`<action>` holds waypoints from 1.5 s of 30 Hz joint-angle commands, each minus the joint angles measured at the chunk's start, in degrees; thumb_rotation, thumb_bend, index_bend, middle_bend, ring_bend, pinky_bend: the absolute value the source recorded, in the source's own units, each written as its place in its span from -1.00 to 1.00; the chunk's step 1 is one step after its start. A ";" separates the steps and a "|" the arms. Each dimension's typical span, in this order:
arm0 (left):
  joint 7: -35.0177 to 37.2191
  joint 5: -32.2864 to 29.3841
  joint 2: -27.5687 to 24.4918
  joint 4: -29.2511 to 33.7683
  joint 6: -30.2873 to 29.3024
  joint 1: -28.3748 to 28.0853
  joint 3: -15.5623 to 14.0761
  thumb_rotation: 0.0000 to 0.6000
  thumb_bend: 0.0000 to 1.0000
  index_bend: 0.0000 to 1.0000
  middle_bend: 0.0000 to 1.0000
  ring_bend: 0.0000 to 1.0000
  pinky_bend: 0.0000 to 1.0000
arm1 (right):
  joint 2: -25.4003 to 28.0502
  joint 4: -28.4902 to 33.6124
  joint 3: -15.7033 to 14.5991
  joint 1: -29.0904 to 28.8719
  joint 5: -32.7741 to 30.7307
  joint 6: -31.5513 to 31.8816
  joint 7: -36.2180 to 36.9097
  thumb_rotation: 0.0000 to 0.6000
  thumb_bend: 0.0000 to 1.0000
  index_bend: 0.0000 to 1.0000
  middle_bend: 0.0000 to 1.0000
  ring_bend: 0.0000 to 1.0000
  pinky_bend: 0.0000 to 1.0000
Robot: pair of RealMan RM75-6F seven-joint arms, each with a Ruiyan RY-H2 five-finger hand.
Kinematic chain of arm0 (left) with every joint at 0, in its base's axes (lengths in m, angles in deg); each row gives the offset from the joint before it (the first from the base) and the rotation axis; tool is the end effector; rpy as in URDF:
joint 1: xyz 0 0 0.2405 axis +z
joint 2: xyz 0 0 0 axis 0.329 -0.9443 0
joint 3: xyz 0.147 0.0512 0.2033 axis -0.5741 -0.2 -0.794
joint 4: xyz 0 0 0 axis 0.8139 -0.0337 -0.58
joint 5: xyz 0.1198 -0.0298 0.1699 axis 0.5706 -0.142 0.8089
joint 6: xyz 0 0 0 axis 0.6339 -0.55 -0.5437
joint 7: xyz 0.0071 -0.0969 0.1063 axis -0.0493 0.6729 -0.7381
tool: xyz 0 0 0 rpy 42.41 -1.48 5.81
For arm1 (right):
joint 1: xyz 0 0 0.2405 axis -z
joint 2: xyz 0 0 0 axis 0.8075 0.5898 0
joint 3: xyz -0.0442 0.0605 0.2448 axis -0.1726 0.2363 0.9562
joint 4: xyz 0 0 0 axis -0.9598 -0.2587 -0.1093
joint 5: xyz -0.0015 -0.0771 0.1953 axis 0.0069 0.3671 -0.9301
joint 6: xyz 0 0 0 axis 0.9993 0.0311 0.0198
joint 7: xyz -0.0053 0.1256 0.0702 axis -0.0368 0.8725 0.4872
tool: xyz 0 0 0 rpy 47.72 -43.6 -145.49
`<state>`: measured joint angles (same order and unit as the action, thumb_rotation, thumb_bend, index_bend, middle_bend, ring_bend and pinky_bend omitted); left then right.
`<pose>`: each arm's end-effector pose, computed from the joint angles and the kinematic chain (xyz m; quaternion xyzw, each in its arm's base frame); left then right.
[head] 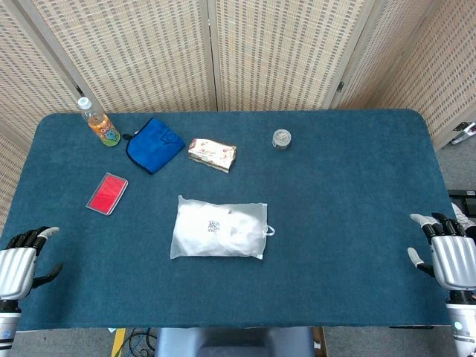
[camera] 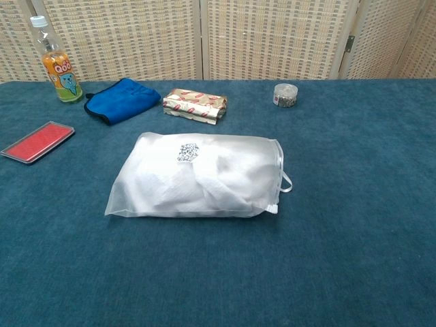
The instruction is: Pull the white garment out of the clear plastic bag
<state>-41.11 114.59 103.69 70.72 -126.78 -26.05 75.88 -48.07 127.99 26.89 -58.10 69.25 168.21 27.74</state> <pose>-0.3168 0.1938 0.1494 -0.6113 -0.3638 -0.3464 0.6116 -0.3164 -0.1852 0.1646 0.5956 -0.3421 0.3477 0.6383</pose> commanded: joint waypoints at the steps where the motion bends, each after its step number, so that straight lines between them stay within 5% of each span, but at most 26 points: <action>1: -0.19 -0.02 0.02 0.20 0.12 -0.20 0.14 1.00 -0.48 -0.55 -0.55 -0.57 -0.57 | 0.03 0.07 -0.04 0.01 0.07 -0.03 -0.05 1.00 -0.51 -0.48 -0.34 -0.63 -0.48; 20: 3.14 3.04 -0.66 1.07 1.26 -3.89 2.14 1.00 -0.48 -0.61 -0.56 -0.57 -0.57 | 1.44 0.89 0.55 0.15 1.08 1.36 -0.36 1.00 -0.51 -0.48 -0.34 -0.63 -0.48; 31: 6.52 5.72 -0.92 1.12 10.39 -12.70 3.92 1.00 -0.48 -0.67 -0.60 -0.59 -0.57 | 2.07 1.76 1.70 -0.54 1.19 1.93 -1.74 1.00 -0.51 -0.48 -0.34 -0.63 -0.48; 45: 0.05 4.33 2.75 3.30 23.53 -24.08 5.35 1.00 -0.51 -0.91 -0.78 -0.78 -0.68 | 1.64 1.45 2.11 -0.55 1.38 2.85 -1.88 1.00 -0.51 -0.48 -0.37 -0.63 -0.48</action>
<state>-40.17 119.35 105.82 73.56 -104.20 -49.15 81.01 -46.44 129.45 28.98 -58.65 70.63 171.05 25.87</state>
